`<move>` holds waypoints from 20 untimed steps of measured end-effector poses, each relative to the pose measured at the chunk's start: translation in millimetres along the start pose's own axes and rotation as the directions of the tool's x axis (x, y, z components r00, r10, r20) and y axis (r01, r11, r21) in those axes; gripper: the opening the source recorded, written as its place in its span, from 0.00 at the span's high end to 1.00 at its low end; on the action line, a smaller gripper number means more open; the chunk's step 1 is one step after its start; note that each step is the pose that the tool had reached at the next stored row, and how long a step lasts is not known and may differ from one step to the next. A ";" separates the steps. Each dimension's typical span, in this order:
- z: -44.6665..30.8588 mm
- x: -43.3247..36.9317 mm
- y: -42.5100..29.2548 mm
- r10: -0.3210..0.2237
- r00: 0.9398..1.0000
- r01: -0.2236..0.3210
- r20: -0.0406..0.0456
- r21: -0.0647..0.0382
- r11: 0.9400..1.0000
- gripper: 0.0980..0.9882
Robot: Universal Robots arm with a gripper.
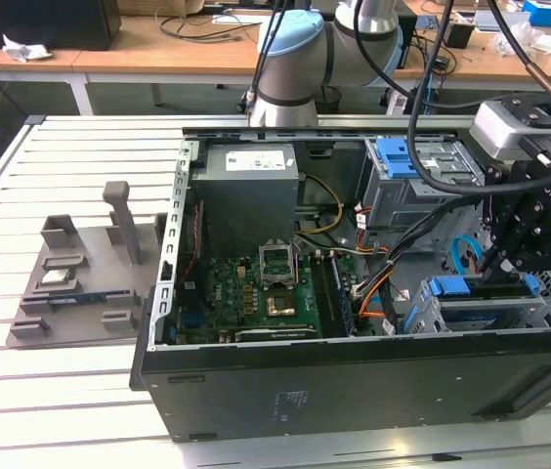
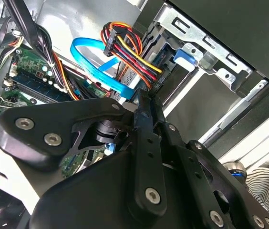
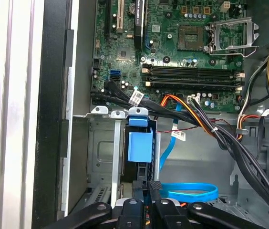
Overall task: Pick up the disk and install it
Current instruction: 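Insert the second disk wire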
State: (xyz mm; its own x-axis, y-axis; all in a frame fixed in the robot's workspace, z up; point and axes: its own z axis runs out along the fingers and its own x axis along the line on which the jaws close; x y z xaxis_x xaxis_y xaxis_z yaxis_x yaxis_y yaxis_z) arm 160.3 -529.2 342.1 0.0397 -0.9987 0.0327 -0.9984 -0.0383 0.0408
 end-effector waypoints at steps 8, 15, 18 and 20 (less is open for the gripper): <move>-4.8 0.2 0.2 0.000 1.000 0.000 0.000 0.000 1.000 0.93; -4.1 3.3 0.3 -0.002 0.999 0.002 0.045 0.002 1.000 0.93; -3.8 8.1 0.4 -0.003 0.998 0.002 0.063 0.003 1.000 0.93; -3.1 8.9 0.4 -0.003 0.998 0.003 0.066 0.003 1.000 0.93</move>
State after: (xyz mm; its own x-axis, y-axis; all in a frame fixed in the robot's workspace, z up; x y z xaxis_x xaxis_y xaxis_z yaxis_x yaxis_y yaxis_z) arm 160.3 -538.0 345.5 0.0397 -0.9986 -0.0339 -0.9984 -0.0410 0.0382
